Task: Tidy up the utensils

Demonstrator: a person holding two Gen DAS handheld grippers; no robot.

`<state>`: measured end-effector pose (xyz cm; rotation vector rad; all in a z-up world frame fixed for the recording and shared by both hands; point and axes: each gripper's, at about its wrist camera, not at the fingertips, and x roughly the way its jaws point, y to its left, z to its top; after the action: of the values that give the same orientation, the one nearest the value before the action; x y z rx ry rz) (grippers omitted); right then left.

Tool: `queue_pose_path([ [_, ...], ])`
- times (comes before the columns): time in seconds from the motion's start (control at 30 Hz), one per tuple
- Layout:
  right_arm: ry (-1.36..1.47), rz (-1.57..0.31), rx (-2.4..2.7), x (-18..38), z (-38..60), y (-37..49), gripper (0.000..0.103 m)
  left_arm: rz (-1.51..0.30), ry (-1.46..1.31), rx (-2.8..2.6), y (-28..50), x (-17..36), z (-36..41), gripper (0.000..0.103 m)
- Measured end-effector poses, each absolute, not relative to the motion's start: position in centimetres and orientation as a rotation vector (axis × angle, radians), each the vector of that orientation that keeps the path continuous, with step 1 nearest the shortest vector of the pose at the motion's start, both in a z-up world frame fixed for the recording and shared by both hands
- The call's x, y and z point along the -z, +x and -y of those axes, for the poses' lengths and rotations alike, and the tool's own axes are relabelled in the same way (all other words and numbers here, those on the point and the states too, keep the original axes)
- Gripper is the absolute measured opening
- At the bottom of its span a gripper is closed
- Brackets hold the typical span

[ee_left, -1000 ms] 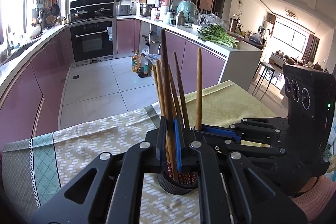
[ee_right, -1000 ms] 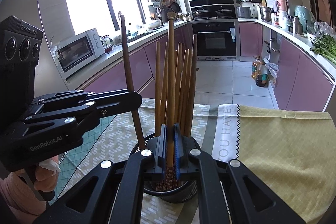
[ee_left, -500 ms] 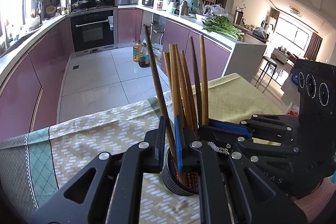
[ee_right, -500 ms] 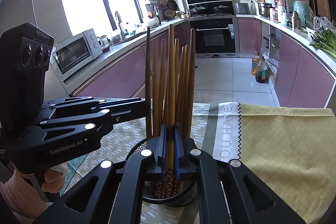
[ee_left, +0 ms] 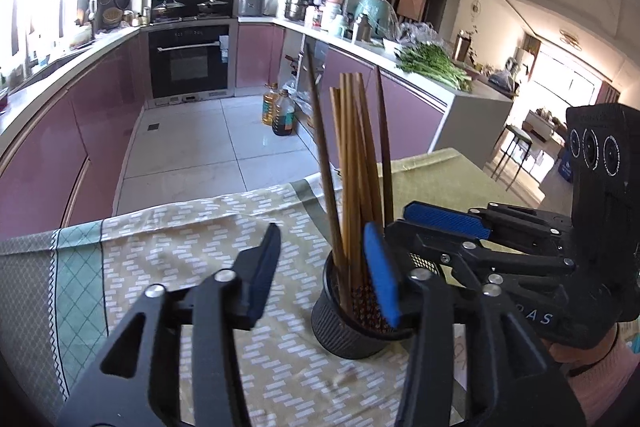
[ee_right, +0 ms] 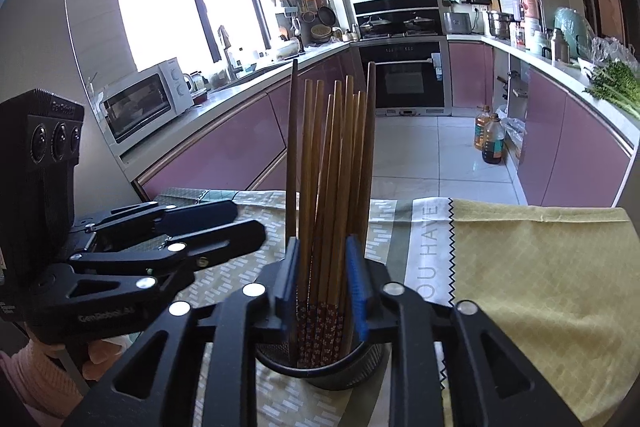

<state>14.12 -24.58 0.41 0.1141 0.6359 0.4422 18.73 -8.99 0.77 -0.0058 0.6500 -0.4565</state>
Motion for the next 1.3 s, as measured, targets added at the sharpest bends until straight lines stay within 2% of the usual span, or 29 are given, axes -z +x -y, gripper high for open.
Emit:
queue_pose_path([
  [0.07,0.11,-0.624,-0.439,-0.5,24.6,13.5,0.036,-0.621,-0.011,0.433,17.8,-0.9,8.1,0.058],
  [0.1,0.108,-0.616,-0.438,-0.7,24.6,13.2,0.037,-0.599,-0.016,0.408,17.2,-1.0,7.4,0.063],
  [0.13,0.102,-0.607,-0.435,-0.8,24.6,12.8,0.041,-0.58,-0.022,0.389,16.5,-1.2,6.8,0.074],
  [0.17,0.098,-0.596,-0.429,-0.9,24.7,12.4,0.051,-0.559,-0.025,0.374,15.9,-1.3,6.2,0.079],
  [0.2,0.097,-0.586,-0.425,-1.0,24.7,12.1,0.056,-0.545,-0.026,0.363,15.4,-1.5,5.9,0.082],
  [0.27,0.094,-0.563,-0.421,-1.1,24.8,11.3,0.069,-0.503,-0.027,0.325,14.0,-1.7,4.8,0.097],
  [0.33,0.079,-0.543,-0.412,-1.1,24.6,10.3,0.074,-0.47,-0.02,0.301,12.8,-1.9,4.1,0.098],
  [0.47,0.063,-0.495,-0.381,-1.2,24.5,8.6,0.092,-0.431,-0.01,0.239,10.3,-1.9,2.7,0.098],
  [0.53,0.057,-0.462,-0.367,-1.3,24.4,7.5,0.096,-0.421,-0.023,0.22,9.3,-1.9,2.1,0.098],
  [0.97,0.023,-0.348,-0.294,-0.6,22.6,2.3,0.096,-0.28,0.009,0.1,2.8,-2.9,0.1,0.098],
  [1.3,0.032,-0.303,-0.259,-0.8,22.5,0.7,0.096,-0.262,-0.003,0.053,0.7,-2.7,-0.1,0.098],
])
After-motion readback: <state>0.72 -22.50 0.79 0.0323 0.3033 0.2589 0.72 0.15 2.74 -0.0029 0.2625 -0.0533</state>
